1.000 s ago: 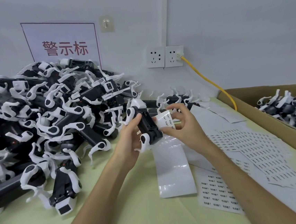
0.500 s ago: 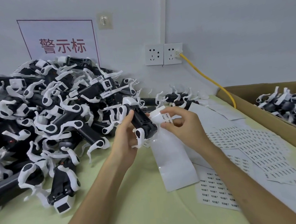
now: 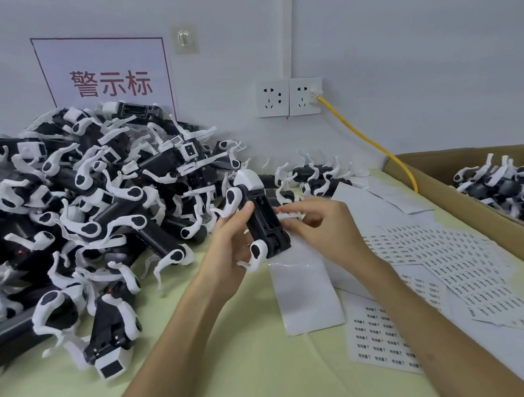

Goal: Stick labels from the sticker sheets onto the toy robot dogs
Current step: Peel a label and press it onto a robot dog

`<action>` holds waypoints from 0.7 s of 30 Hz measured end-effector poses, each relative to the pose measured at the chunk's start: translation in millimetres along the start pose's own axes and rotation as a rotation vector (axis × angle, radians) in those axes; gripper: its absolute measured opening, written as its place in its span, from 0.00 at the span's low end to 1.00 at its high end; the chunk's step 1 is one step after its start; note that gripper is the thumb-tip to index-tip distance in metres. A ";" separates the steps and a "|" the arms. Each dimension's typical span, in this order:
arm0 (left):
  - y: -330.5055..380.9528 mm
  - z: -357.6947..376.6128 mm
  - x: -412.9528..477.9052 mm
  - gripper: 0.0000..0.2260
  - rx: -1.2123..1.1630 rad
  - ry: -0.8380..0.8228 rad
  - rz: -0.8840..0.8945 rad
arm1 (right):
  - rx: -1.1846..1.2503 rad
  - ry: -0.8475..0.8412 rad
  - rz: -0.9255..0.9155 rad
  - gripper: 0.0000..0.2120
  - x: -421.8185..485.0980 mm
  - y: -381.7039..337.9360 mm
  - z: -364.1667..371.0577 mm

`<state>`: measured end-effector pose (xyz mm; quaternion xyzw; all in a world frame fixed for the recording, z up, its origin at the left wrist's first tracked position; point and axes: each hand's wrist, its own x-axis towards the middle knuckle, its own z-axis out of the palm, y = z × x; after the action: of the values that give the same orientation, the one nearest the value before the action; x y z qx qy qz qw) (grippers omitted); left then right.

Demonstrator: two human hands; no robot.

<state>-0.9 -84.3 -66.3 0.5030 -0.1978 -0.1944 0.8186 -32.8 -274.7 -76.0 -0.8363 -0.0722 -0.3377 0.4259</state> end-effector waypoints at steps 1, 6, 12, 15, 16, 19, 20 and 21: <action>-0.4 -0.7 0.2 0.31 0.002 -0.005 0.001 | -0.009 -0.006 -0.006 0.11 0.5 0.6 -0.4; -0.6 -0.7 -0.6 0.30 0.048 -0.030 0.000 | -0.029 -0.075 -0.079 0.16 0.8 4.3 -0.8; -2.1 -0.8 1.4 0.26 0.074 -0.012 0.013 | -0.102 -0.109 -0.096 0.06 0.3 11.6 0.9; -3.1 -1.6 1.4 0.24 0.080 -0.014 0.014 | -0.085 -0.097 -0.058 0.06 -1.8 10.7 1.7; -3.2 -1.7 1.6 0.24 0.083 -0.013 0.015 | -0.064 -0.090 -0.035 0.07 -2.3 10.0 1.7; -4.0 -1.5 2.6 0.25 0.088 -0.011 0.019 | -0.014 -0.065 0.025 0.06 -3.7 5.8 1.8; -4.3 -1.1 2.6 0.26 0.097 -0.015 0.021 | -0.008 -0.055 0.043 0.07 -3.5 4.4 1.7; -4.9 -0.8 2.8 0.26 0.112 -0.017 0.025 | 0.001 -0.041 0.061 0.07 -3.1 3.1 1.3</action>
<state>1.3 -87.2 -70.7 0.5438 -0.2216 -0.1772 0.7898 -33.3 -275.1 -80.5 -0.8448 -0.0553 -0.3071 0.4347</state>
